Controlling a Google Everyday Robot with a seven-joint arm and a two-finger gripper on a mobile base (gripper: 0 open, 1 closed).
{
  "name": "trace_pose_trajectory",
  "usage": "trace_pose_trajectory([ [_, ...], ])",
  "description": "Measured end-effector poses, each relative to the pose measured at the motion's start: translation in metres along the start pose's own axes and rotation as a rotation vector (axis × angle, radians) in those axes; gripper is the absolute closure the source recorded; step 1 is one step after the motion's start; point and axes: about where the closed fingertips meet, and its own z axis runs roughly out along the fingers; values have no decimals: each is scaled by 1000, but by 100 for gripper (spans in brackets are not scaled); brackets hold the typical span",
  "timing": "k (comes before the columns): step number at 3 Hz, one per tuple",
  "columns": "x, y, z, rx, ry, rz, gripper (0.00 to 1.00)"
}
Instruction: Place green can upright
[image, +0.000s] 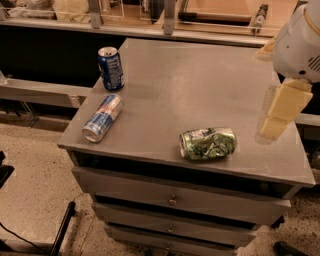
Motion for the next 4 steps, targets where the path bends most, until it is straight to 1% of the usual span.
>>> trace_pose_trajectory([
  [1,-50,18,24,-71,-19,-132,0],
  [2,-81,40,59,-118,13,-252,0],
  [3,-81,56,102,-161,32,-279,0],
  [4,-73,60,134,-164,47,-269,0],
])
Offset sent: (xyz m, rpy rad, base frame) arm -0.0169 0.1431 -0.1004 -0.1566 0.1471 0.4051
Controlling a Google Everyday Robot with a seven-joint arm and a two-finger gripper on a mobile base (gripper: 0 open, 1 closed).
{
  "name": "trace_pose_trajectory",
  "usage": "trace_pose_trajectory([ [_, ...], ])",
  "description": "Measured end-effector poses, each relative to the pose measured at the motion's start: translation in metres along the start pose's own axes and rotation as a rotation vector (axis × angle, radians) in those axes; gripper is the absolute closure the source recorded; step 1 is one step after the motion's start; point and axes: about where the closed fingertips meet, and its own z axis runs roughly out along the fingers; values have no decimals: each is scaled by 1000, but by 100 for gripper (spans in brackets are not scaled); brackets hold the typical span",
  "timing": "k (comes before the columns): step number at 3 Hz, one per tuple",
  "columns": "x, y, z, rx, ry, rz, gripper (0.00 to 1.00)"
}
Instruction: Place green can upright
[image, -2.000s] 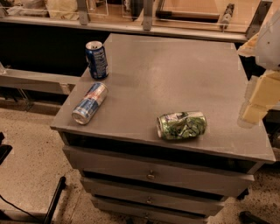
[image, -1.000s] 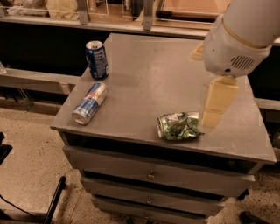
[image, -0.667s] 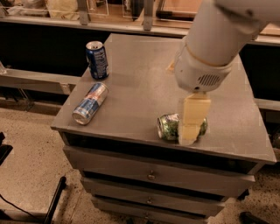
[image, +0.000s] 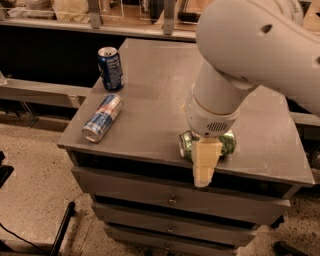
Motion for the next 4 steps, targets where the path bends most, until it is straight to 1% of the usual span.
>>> trace_pose_trajectory([
  [1,6,-9,19,5,28,29,0],
  [2,6,-9,19,8,32,32,17],
  [4,5,-9,17,12,32,29,63],
])
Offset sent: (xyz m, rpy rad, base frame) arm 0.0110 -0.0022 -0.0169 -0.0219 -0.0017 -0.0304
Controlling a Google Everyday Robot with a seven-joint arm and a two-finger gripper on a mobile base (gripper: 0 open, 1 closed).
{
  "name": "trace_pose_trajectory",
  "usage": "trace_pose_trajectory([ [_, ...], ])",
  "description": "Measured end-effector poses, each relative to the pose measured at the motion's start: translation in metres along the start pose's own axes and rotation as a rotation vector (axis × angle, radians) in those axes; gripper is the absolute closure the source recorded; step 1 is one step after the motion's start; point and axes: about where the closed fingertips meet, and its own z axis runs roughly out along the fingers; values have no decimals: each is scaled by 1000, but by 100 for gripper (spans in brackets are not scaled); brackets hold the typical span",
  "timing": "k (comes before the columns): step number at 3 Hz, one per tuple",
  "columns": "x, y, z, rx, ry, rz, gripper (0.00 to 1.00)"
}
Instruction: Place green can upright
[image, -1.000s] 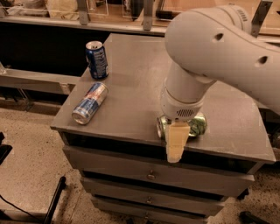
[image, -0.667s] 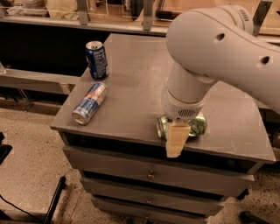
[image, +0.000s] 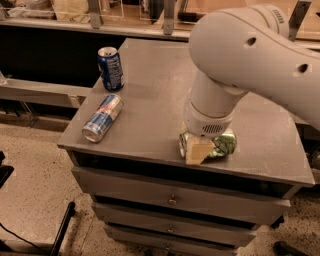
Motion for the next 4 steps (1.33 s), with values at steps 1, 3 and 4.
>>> trace_pose_trajectory([
  [1,-1,2,-20,5,-39,-18,87],
  [3,28,-23,-86,68,-372,1,100],
  [4,35,-32,-91,91,-602,-5,100],
])
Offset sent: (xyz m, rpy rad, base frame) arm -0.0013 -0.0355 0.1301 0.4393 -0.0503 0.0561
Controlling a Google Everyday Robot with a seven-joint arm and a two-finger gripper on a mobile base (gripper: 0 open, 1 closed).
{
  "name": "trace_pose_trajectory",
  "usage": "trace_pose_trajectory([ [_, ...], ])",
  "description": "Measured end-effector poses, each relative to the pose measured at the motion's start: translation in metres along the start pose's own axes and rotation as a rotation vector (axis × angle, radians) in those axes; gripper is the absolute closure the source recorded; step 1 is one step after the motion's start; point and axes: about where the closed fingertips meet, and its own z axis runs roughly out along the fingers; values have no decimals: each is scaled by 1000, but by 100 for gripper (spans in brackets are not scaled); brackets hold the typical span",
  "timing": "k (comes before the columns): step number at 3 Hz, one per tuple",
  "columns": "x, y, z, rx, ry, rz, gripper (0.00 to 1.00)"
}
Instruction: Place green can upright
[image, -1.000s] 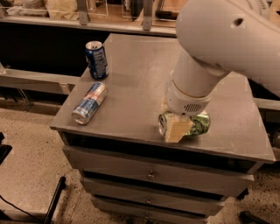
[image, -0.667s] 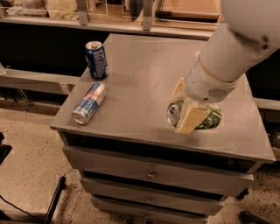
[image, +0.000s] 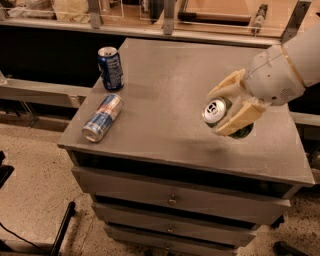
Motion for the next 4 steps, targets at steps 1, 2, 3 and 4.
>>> trace_pose_trajectory([
  [1,-14,1,-3,1,-115,18,100],
  [2,-16,1,-3,0,-114,16,100],
  [3,-33,-16,5,-4,-162,11,100],
  [4,-57,-44,5,35,-316,38,100],
])
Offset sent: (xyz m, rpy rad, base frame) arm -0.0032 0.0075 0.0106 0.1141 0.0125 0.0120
